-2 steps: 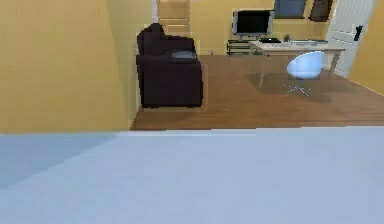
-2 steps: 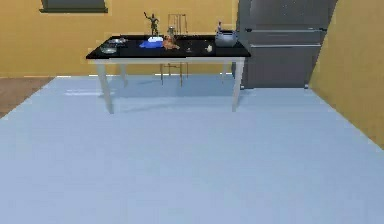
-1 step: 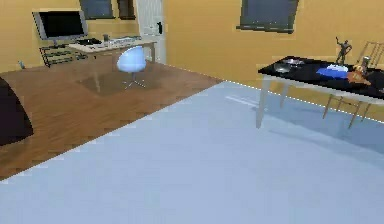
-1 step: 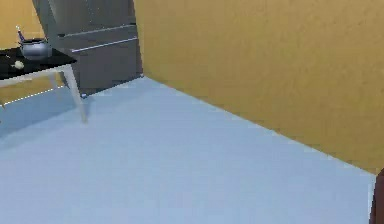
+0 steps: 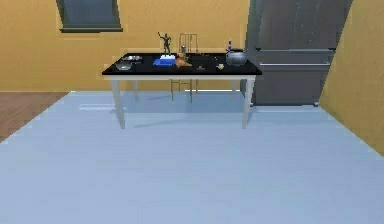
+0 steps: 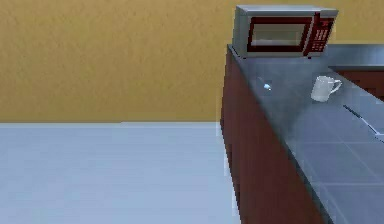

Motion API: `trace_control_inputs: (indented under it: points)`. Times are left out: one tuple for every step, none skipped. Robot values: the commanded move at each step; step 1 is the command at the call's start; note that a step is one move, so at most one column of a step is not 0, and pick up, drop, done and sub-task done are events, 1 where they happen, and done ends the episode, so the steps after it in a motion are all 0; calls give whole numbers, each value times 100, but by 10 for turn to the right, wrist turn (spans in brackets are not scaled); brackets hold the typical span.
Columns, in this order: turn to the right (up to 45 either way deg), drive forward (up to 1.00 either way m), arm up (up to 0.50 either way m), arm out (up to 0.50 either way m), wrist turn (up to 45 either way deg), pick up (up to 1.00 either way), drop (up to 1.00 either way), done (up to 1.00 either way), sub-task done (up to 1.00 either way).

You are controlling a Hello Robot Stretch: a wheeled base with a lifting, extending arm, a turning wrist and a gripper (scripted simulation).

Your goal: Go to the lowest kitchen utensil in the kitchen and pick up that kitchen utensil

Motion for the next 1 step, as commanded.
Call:
trace_control_inputs:
  points:
    - [0, 10, 0, 0, 0, 0, 0, 0, 0]
